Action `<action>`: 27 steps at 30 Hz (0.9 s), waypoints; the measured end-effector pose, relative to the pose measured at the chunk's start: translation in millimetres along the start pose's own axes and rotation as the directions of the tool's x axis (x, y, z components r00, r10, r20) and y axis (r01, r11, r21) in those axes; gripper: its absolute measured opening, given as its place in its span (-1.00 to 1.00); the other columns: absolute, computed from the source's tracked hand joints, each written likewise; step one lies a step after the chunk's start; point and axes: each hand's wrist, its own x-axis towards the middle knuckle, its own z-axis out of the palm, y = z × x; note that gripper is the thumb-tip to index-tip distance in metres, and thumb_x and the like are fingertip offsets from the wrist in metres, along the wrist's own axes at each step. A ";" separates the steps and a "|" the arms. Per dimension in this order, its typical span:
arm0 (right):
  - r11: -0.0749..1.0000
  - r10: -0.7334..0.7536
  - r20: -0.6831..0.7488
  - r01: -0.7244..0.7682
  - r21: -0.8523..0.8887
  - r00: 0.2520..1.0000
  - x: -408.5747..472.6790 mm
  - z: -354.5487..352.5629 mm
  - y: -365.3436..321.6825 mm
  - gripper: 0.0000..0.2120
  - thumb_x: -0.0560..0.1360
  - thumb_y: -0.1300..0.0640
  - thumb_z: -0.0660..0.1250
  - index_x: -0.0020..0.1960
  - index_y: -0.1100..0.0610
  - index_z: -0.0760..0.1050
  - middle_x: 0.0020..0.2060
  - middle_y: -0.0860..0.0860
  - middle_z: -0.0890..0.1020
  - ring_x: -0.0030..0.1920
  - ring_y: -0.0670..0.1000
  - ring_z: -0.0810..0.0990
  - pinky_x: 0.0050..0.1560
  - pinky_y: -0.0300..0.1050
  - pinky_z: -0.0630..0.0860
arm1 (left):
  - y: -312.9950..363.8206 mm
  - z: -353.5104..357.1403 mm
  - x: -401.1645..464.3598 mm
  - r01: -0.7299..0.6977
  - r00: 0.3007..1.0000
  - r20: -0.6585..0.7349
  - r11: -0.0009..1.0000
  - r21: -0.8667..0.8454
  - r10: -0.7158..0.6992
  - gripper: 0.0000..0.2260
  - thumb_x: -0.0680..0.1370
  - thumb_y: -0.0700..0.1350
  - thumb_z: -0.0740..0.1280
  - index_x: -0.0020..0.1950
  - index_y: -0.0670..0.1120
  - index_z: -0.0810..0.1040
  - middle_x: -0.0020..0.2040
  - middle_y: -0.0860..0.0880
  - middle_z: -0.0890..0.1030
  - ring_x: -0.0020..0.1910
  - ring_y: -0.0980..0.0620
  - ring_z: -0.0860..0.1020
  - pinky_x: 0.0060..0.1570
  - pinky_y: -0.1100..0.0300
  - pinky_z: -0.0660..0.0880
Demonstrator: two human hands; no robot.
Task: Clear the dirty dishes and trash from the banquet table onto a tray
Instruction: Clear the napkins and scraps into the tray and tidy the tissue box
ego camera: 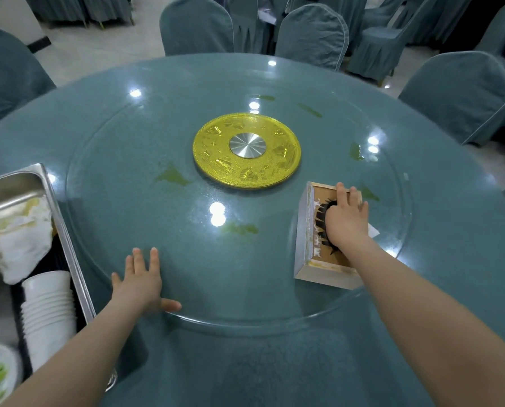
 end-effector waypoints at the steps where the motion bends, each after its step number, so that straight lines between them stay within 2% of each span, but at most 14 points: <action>1: 1.000 -0.006 0.002 0.006 0.022 1.000 0.5 0.3 0.4 -0.77 0.44 0.24 0.34 -0.35 0.10 0.39 0.54 0.12 -0.04 0.50 0.27 -0.09 0.43 0.29 0.02 | -0.2 0.7 -0.1 0.000 1.000 0.001 1.000 0.002 0.000 0.25 0.28 0.36 0.44 0.49 -0.10 -0.44 0.51 -0.26 -0.37 0.53 -0.21 -0.25 0.45 -0.25 -0.03; 4: 0.989 0.006 -0.009 -0.005 0.147 1.000 -1.4 -1.1 2.9 -0.77 0.46 0.26 0.30 -0.35 0.08 0.43 0.54 0.08 -0.01 0.52 0.21 -0.15 0.46 0.26 -0.04 | -1.3 1.5 -0.3 0.000 1.000 0.005 1.000 0.001 0.000 0.25 0.28 0.36 0.44 0.49 -0.10 -0.44 0.51 -0.25 -0.37 0.53 -0.21 -0.25 0.45 -0.24 -0.02; 6: 0.966 0.023 -0.066 -0.005 0.258 0.998 -5.6 -2.8 5.8 -0.83 0.49 0.24 0.27 -0.25 0.10 0.53 0.53 0.09 0.10 0.53 0.19 -0.11 0.47 0.20 -0.02 | -2.2 0.1 0.0 0.001 1.000 0.002 1.000 -0.004 -0.001 0.25 0.27 0.36 0.44 0.50 -0.10 -0.43 0.51 -0.25 -0.36 0.53 -0.21 -0.24 0.45 -0.23 -0.01; 9: 0.912 0.038 -0.243 0.066 0.406 0.969 -16.9 -4.4 10.7 -0.83 0.50 0.28 0.21 -0.01 0.30 0.55 0.33 0.23 0.40 0.42 0.25 0.23 0.45 0.02 0.10 | -2.3 -2.3 -0.3 -0.004 1.000 -0.008 1.000 0.000 0.004 0.25 0.28 0.35 0.45 0.50 -0.11 -0.42 0.52 -0.26 -0.33 0.53 -0.22 -0.22 0.46 -0.22 0.01; 10: 0.874 0.070 -0.285 0.079 0.479 0.956 -23.6 -4.9 12.5 -0.85 0.49 0.31 0.21 -0.02 0.33 0.51 0.17 0.25 0.49 0.27 0.26 0.38 0.32 -0.04 0.23 | -2.2 -2.6 -0.9 -0.005 1.000 -0.011 1.000 0.003 0.005 0.25 0.28 0.35 0.44 0.50 -0.12 -0.41 0.52 -0.27 -0.33 0.53 -0.22 -0.22 0.46 -0.22 0.01; 11: 0.817 0.135 -0.300 0.065 0.573 0.944 -31.4 -7.1 13.6 -0.90 0.49 0.31 0.20 -0.05 0.31 0.46 0.02 0.22 0.53 0.07 0.23 0.45 0.09 -0.07 0.32 | -2.3 -2.8 -1.7 -0.005 1.000 -0.015 1.000 0.004 0.005 0.24 0.28 0.35 0.44 0.51 -0.12 -0.41 0.52 -0.27 -0.32 0.53 -0.22 -0.21 0.46 -0.21 0.01; 12: 0.753 0.204 -0.284 0.035 0.657 0.937 -39.0 -9.4 14.7 -0.95 0.50 0.28 0.21 -0.07 0.26 0.41 -0.08 0.18 0.52 -0.10 0.17 0.44 -0.12 -0.06 0.29 | -2.2 -2.9 -2.5 -0.004 1.000 -0.019 1.000 0.001 0.004 0.24 0.28 0.35 0.44 0.51 -0.12 -0.40 0.53 -0.27 -0.31 0.54 -0.22 -0.20 0.46 -0.21 0.01; 13: 0.704 0.260 -0.274 0.012 0.710 0.926 -45.4 -11.2 15.4 -0.97 0.51 0.25 0.21 -0.08 0.21 0.36 -0.15 0.13 0.50 -0.19 0.13 0.39 -0.23 -0.07 0.24 | -2.2 -2.8 -3.4 -0.004 1.000 -0.024 1.000 -0.004 0.004 0.24 0.28 0.36 0.45 0.51 -0.12 -0.39 0.53 -0.27 -0.30 0.54 -0.22 -0.20 0.46 -0.21 0.02; 16: 0.661 0.320 -0.361 0.066 0.747 0.876 -62.2 -20.0 13.5 -0.90 0.49 0.26 0.25 -0.09 0.17 0.31 -0.25 0.07 0.47 -0.29 0.13 0.38 -0.31 -0.08 0.22 | 0.0 -2.3 -6.5 -0.007 0.999 -0.046 1.000 -0.020 0.006 0.24 0.26 0.38 0.44 0.53 -0.11 -0.36 0.54 -0.25 -0.27 0.54 -0.21 -0.17 0.46 -0.21 0.04; 18: 0.645 0.269 -0.417 0.159 0.747 0.868 -73.1 -31.0 3.8 -0.92 0.46 0.32 0.25 -0.09 0.21 0.37 -0.27 0.09 0.49 -0.29 0.16 0.41 -0.29 -0.08 0.22 | 4.1 -1.7 -10.0 -0.006 0.998 -0.058 1.000 -0.017 0.005 0.24 0.24 0.41 0.43 0.53 -0.10 -0.34 0.55 -0.24 -0.24 0.54 -0.21 -0.15 0.45 -0.22 0.05; 22: 0.663 0.001 -0.534 0.399 0.633 0.845 -94.3 -38.0 -27.9 -0.92 0.41 0.36 0.28 -0.10 0.28 0.46 -0.18 0.16 0.53 -0.17 0.17 0.50 -0.19 -0.05 0.32 | 17.2 3.0 -20.4 -0.007 0.996 -0.084 1.000 -0.007 0.006 0.23 0.24 0.46 0.38 0.55 -0.10 -0.29 0.55 -0.24 -0.19 0.54 -0.22 -0.10 0.45 -0.20 0.07; 23: 0.665 -0.051 -0.514 0.413 0.622 0.856 -98.3 -36.4 -36.3 -0.92 0.44 0.27 0.30 -0.07 0.25 0.47 -0.15 0.13 0.52 -0.12 0.14 0.48 -0.15 -0.04 0.35 | 20.5 4.6 -23.2 -0.009 0.995 -0.095 1.000 -0.004 0.009 0.22 0.23 0.48 0.36 0.55 -0.09 -0.27 0.55 -0.24 -0.16 0.53 -0.23 -0.07 0.45 -0.18 0.09; 25: 0.637 -0.129 -0.405 0.388 0.666 0.905 -103.6 -31.2 -51.4 -0.74 0.48 0.03 0.21 0.02 0.20 0.48 -0.06 0.06 0.48 -0.03 0.04 0.43 -0.07 -0.09 0.33 | 25.7 6.8 -28.7 -0.015 0.992 -0.124 1.000 0.010 0.016 0.21 0.21 0.52 0.32 0.56 -0.08 -0.21 0.54 -0.24 -0.06 0.51 -0.22 0.02 0.44 -0.13 0.12; 27: 0.587 -0.164 -0.263 0.308 0.748 0.951 -104.8 -21.8 -62.0 -0.64 0.46 0.05 0.07 0.14 0.17 0.47 0.05 0.07 0.46 0.08 0.04 0.41 0.01 -0.14 0.29 | 28.1 6.8 -31.7 -0.041 0.984 -0.170 0.999 0.022 0.044 0.12 0.24 0.53 0.27 0.56 -0.05 -0.09 0.49 -0.20 0.11 0.46 -0.19 0.14 0.40 -0.06 0.19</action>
